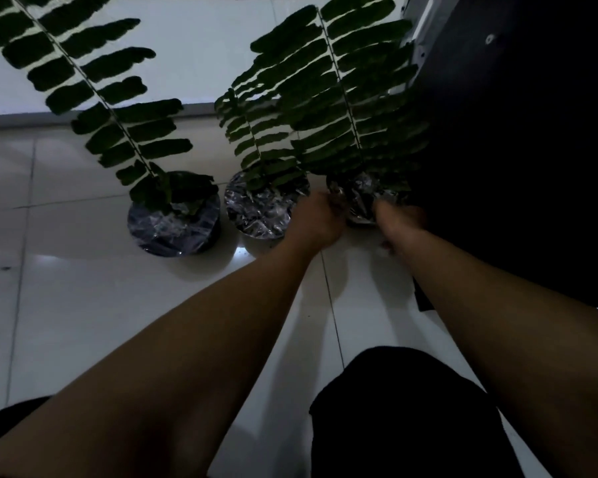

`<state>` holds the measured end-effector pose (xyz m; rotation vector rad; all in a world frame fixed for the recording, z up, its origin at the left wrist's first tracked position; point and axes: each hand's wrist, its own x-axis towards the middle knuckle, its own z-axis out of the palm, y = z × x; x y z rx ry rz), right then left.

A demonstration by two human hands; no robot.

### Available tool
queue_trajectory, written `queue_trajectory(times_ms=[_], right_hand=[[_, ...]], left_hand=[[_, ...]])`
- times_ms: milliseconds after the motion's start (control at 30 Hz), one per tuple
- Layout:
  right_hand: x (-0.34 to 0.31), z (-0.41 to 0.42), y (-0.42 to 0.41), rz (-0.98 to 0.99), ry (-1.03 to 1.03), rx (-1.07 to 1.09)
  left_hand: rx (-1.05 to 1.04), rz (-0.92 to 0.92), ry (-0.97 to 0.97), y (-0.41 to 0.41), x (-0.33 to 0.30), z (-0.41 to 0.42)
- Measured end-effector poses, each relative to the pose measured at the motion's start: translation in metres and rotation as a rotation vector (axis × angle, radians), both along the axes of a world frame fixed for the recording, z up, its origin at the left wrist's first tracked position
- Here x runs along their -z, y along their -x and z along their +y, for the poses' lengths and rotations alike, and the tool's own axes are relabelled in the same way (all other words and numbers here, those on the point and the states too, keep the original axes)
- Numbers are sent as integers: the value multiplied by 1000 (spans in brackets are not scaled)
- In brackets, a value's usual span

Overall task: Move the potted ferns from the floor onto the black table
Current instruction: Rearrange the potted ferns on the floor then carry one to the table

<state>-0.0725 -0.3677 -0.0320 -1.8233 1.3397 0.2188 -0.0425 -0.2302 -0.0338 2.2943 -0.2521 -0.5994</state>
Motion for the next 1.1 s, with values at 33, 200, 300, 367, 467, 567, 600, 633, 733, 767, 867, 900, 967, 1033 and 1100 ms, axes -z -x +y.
queue_trajectory(times_ms=[33, 200, 300, 367, 467, 567, 600, 633, 733, 767, 867, 900, 967, 1033, 1100], right_hand=[[-4, 8, 0, 10, -24, -68], [-26, 53, -13, 59, -113, -337], [-32, 90, -25, 53, -166, -472], [-34, 111, -34, 22, -183, -538], [-37, 150, -47, 0, -195, -633], [-35, 183, -57, 2, -260, -677], [-32, 192, -60, 7, -269, -673], [-29, 201, -63, 20, -273, -677], [-20, 220, -68, 37, -241, -727], [-16, 225, -70, 30, -218, -728], [-5, 238, -71, -18, -99, -687], [-4, 242, -71, -36, -61, -682], [-2, 246, -70, -70, -12, -660], [-1, 252, -70, -71, -19, -613], [-1, 257, -69, -63, -56, -569]], left_hand=[[-28, -1, 8, 0, -2, 9], [-254, -28, 93, 0, -14, 55], [-324, -53, 55, -1, -19, 88], [-368, -45, 3, -3, -18, 109], [-462, -2, -31, -5, -15, 153], [-606, -57, -81, -5, -17, 190], [-659, -102, -106, -5, -18, 201], [-710, -142, -123, -6, -17, 212], [-845, -193, -163, -15, -12, 235], [-878, -182, -176, -19, -6, 241], [-883, -3, -224, -34, 7, 254], [-863, 70, -234, -39, 10, 257], [-794, 170, -195, -45, 13, 260], [-737, 222, -116, -48, 13, 261], [-717, 246, -74, -49, 12, 261]])
